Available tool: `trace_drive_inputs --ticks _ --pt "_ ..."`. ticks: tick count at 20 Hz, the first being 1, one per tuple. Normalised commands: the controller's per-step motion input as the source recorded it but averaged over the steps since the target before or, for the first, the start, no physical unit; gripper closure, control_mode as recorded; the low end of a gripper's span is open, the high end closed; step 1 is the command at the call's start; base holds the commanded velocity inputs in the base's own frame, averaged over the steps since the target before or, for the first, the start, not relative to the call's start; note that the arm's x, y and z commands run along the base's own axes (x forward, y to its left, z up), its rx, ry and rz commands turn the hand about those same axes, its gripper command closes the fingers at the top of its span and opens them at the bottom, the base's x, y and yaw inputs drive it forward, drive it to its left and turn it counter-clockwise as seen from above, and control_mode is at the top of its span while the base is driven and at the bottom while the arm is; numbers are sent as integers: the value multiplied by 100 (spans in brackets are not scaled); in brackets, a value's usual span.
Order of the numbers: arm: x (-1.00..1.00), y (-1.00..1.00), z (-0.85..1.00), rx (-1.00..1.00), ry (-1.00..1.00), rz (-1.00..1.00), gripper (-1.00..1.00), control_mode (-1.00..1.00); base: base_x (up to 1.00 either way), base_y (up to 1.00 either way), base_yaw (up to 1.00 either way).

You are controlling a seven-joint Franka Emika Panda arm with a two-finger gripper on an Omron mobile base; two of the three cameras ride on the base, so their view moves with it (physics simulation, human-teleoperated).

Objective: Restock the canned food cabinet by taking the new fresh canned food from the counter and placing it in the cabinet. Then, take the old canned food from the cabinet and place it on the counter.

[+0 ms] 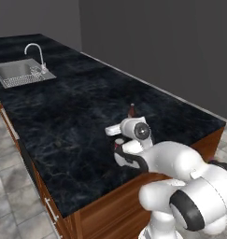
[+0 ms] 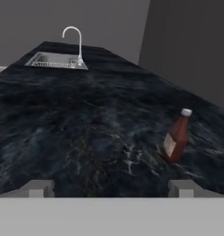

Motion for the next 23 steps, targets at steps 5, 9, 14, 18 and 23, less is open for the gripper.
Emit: trace_drive_inputs --ticks 5,9,14,18,23 --pt "-90 -9 100 0 12 -6 -100 -100 0 0 0" --pt "-100 -51 91 0 11 -6 -100 -100 0 0 0" --pt "-100 -69 78 0 16 -2 -100 -100 0 0 0" --pt "-100 -63 66 0 11 -2 -100 -100 0 0 0" --pt "-72 -42 33 3 -29 3 -100 -100 0 0 0"
